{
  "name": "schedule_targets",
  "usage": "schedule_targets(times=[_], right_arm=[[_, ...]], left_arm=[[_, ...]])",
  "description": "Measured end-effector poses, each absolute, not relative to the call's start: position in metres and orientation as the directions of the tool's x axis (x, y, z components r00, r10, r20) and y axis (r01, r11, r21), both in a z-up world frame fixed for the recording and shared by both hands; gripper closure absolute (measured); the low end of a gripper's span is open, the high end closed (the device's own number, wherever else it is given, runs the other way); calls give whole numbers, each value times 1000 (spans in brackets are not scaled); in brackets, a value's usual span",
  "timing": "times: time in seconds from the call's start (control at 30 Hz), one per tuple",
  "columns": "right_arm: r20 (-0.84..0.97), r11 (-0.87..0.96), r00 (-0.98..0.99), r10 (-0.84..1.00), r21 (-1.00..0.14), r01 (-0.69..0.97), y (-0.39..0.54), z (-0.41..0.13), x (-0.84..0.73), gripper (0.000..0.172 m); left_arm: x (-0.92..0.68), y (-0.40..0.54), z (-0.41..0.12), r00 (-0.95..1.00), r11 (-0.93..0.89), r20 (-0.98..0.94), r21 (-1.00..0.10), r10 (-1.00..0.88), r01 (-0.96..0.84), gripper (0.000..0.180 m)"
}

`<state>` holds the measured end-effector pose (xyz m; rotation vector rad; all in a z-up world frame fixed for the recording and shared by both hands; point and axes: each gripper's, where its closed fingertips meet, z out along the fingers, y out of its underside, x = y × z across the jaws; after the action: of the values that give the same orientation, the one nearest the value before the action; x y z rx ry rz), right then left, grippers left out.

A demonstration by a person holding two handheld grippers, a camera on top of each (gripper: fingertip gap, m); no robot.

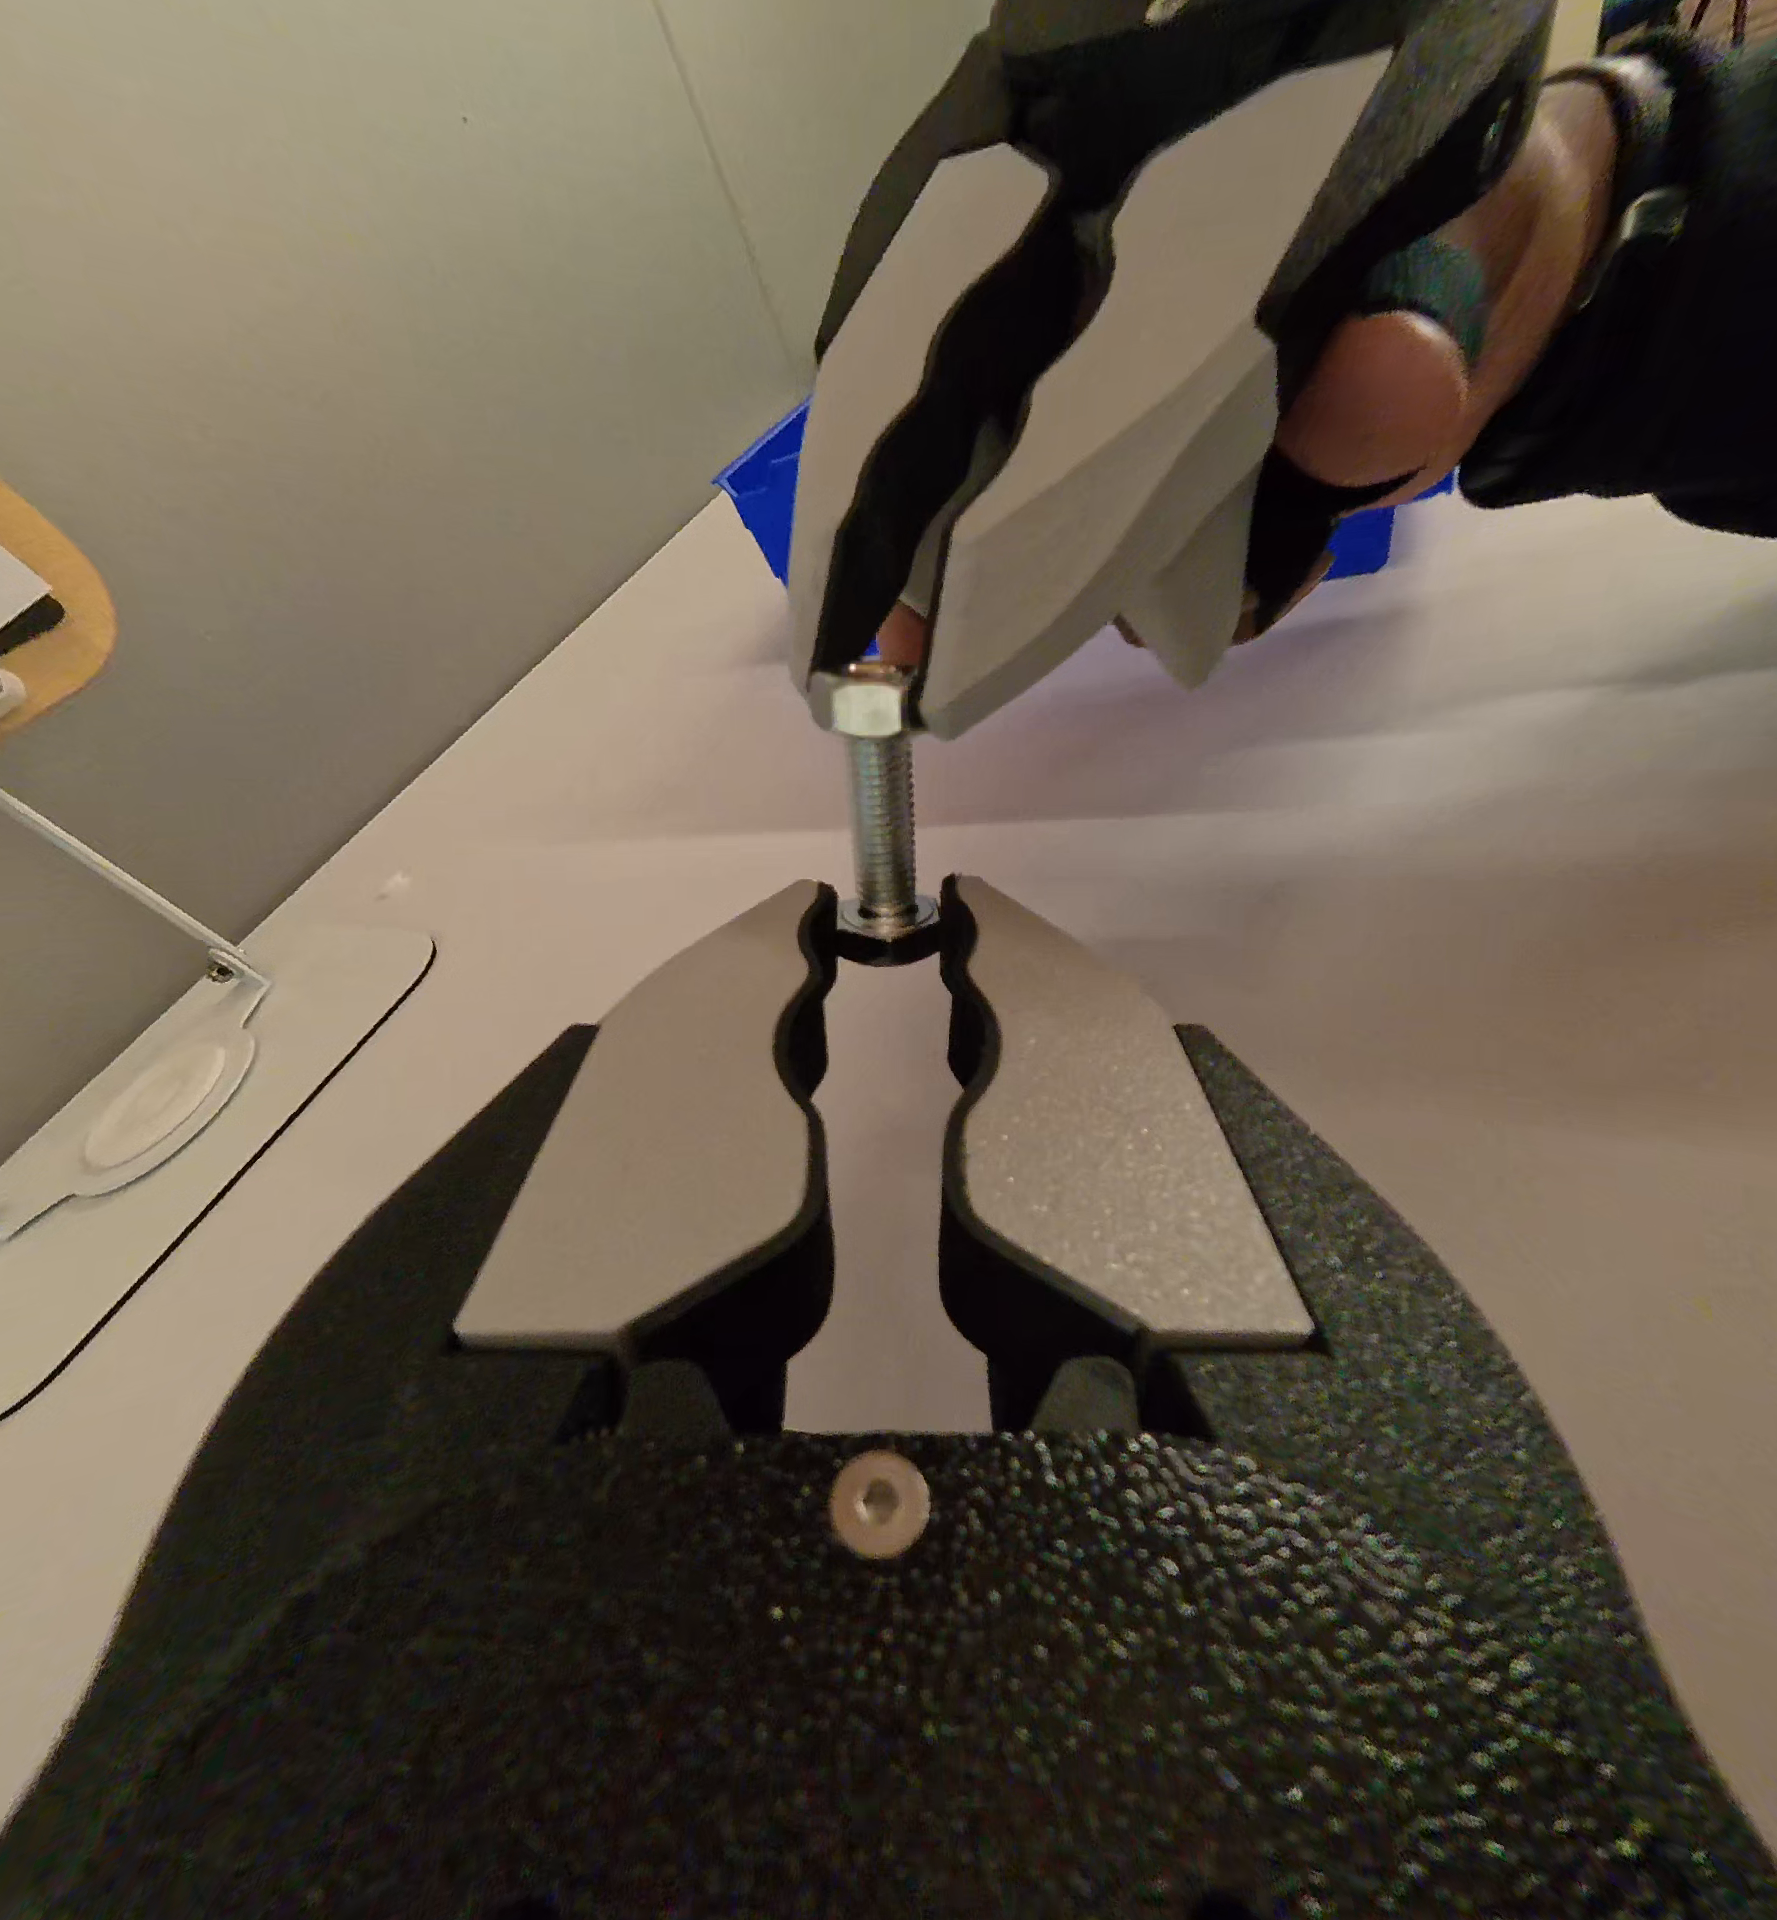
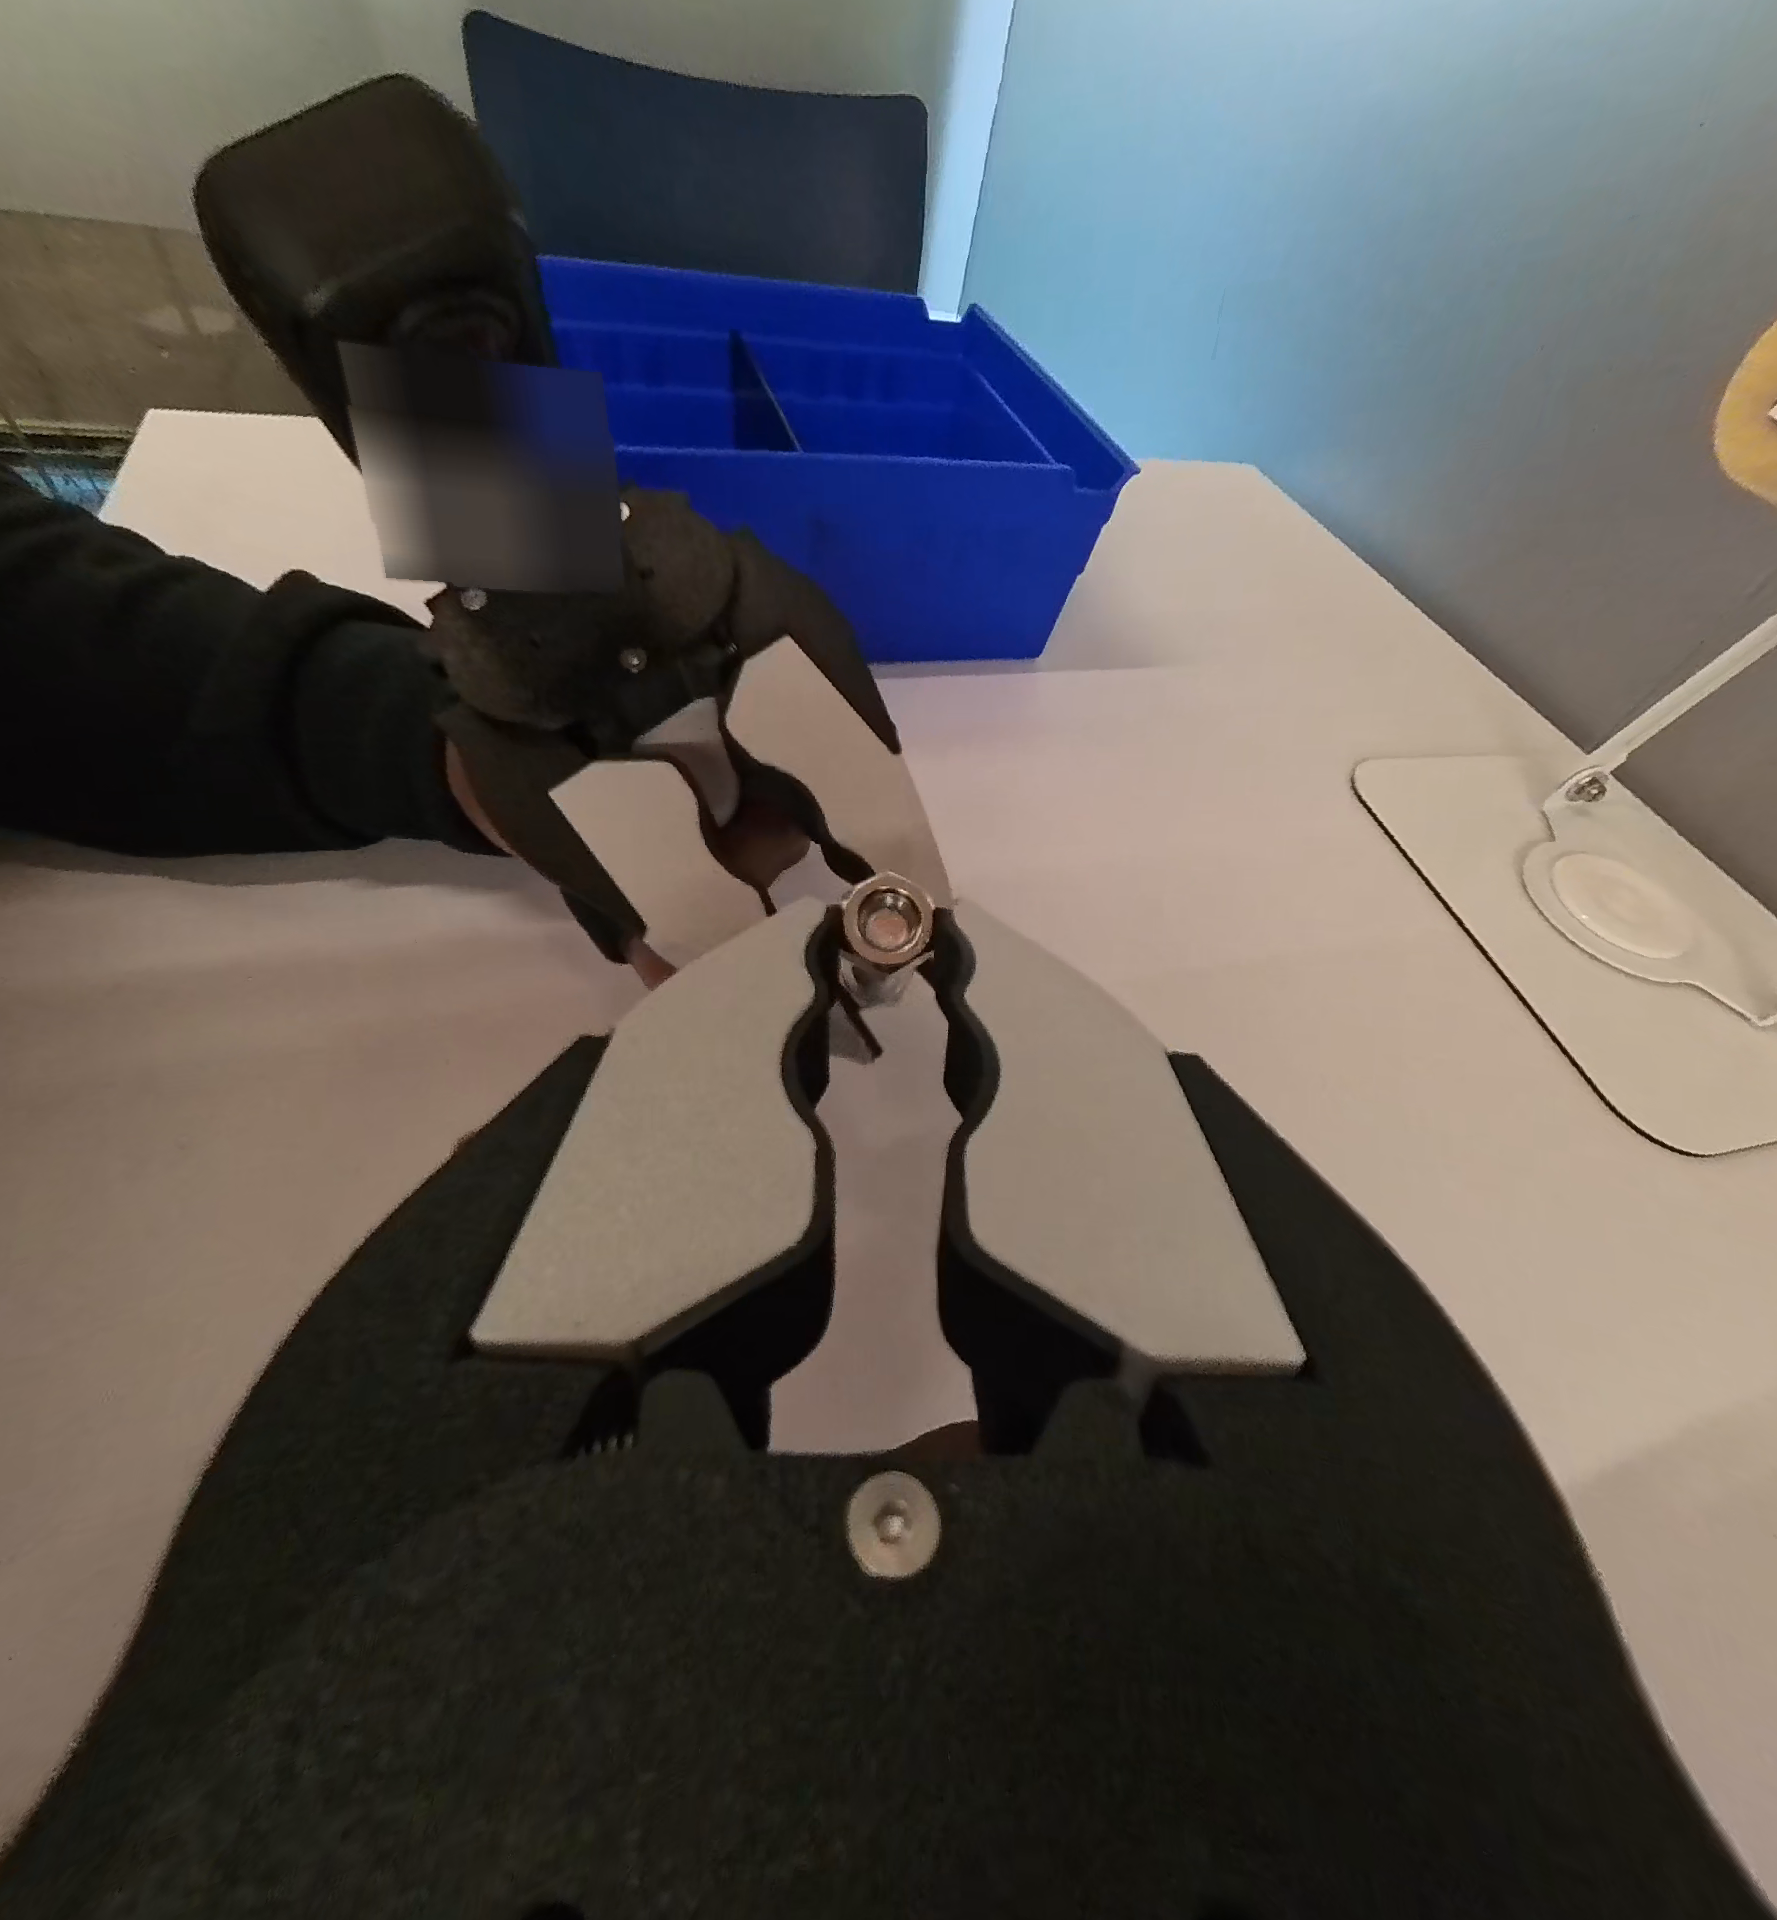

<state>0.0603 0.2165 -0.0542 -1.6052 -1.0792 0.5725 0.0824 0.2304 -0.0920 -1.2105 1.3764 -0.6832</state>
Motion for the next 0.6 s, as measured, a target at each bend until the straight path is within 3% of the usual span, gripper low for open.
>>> schedule_targets(times=[0.23, 0.4, 0.6], right_arm=[[104, -92, 538, 837, -941, 326, 221, -52, 60, 155], [-7, -238, 663, 749, -936, 260, 227, -54, 60, 155], [7, -242, 699, 715, -936, 256, 228, -54, 59, 154]], left_arm=[[79, 239, -89, 209, 361, -431, -882, -878, -303, 162], [73, 252, -86, 302, 451, -580, -797, -757, -401, 162], [76, 247, -85, 298, 353, -447, -879, -843, -320, 162]])
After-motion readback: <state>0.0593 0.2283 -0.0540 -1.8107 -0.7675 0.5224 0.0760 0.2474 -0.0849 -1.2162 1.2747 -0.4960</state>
